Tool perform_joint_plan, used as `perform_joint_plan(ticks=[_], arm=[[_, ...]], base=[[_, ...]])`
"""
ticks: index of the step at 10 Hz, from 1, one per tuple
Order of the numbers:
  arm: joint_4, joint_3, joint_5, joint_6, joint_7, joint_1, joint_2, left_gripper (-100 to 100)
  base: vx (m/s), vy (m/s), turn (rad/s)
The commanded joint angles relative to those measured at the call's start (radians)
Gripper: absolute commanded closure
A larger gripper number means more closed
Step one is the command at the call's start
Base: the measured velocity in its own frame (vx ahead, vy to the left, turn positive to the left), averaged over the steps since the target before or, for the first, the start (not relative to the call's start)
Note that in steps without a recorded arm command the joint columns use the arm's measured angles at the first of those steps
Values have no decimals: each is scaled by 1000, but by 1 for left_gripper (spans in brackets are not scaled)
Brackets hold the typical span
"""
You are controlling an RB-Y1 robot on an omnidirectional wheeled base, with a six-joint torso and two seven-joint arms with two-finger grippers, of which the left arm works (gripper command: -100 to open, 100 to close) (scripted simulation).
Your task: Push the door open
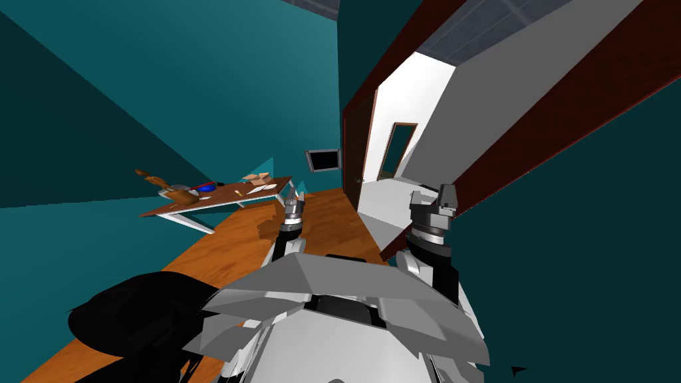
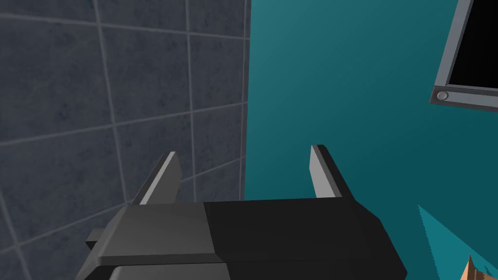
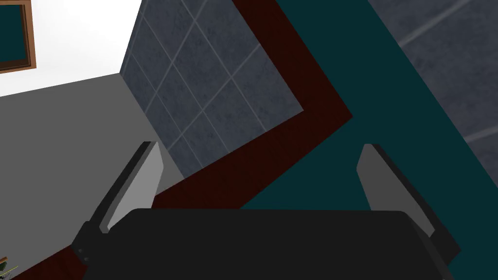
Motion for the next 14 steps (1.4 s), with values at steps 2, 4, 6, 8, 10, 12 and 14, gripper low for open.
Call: perform_joint_plan(ticks=[2, 4, 6, 8, 10, 12, 14], arm=[[45, -17, 7, -8, -2, -18, 12, -100], [75, -28, 12, -13, -3, -30, 18, -100], [114, -43, 19, -20, -4, -46, 26, -100], [157, -59, 25, -28, -6, -63, 33, -100], [211, -78, 34, -38, -7, -84, 40, -100], [266, -99, 43, -47, -9, -106, 47, -100], [328, -122, 53, -59, -12, -131, 53, -100]], base=[[138, 18, -99], [152, 36, -62], [130, 38, -92], [165, 67, -102], [158, 44, -115], [211, 44, -118], [196, 83, -149]])
